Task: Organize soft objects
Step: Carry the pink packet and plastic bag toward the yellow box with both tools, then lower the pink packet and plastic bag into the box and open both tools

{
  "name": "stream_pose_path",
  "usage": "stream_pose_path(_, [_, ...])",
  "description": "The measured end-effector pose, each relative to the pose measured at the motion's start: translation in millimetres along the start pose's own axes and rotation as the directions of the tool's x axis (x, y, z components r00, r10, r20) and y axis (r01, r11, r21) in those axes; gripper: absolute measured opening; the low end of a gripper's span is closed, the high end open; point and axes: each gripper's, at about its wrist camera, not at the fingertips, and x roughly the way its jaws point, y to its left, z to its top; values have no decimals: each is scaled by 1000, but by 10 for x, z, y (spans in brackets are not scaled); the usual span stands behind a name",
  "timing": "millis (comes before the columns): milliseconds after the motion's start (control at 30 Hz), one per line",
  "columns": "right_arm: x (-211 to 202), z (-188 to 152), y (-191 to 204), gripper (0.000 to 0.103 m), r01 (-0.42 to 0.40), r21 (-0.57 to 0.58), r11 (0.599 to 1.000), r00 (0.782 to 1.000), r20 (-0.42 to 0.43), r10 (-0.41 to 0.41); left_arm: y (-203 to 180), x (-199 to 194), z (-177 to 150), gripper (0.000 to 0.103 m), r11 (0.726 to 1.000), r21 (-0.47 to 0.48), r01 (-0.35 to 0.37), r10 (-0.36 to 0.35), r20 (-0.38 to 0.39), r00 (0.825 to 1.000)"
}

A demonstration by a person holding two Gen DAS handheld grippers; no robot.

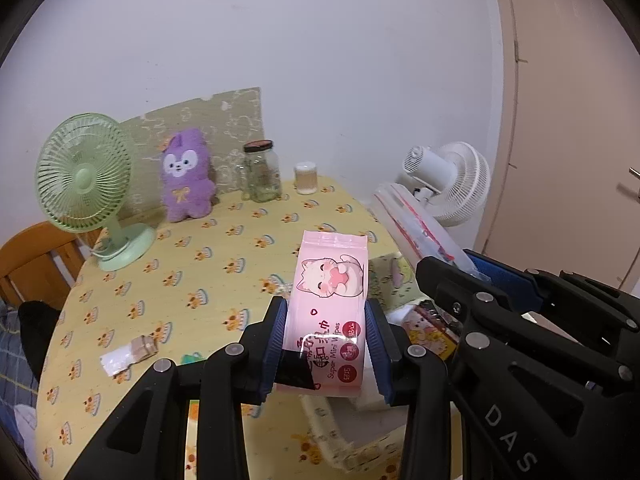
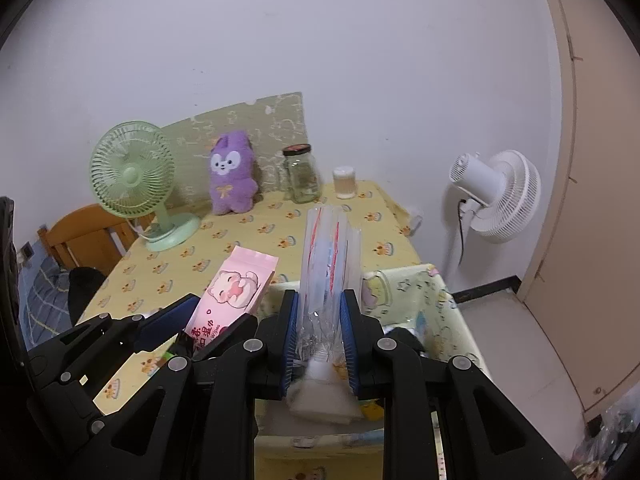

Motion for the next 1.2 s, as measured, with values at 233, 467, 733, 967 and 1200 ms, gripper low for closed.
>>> stream_pose_path(233, [68, -66, -224, 24, 33, 27, 999, 999, -24, -32, -199, 172, -2, 40, 999, 35, 38, -37, -36, 999])
stream_pose_path(467, [140, -156, -408, 24, 59, 60, 996, 997, -55, -56, -354, 317, -51, 41, 995, 59, 78, -73, -83, 994])
stream_pose_path(733, [242, -249, -508, 24, 72, 78, 994, 993, -97, -65, -447, 457, -117, 64, 992, 92, 84, -71, -138, 988])
stream_pose_path(967, [321, -283, -511, 24, 45, 94, 995, 992, -121, -33, -413, 474, -143, 71, 992, 105, 67, -51, -146, 988])
stream_pose_path(1200, [320, -279, -464, 36, 40, 107, 994, 991, -129, -26, -384, 445, -143, 76, 992, 105, 70, -54, -141, 989])
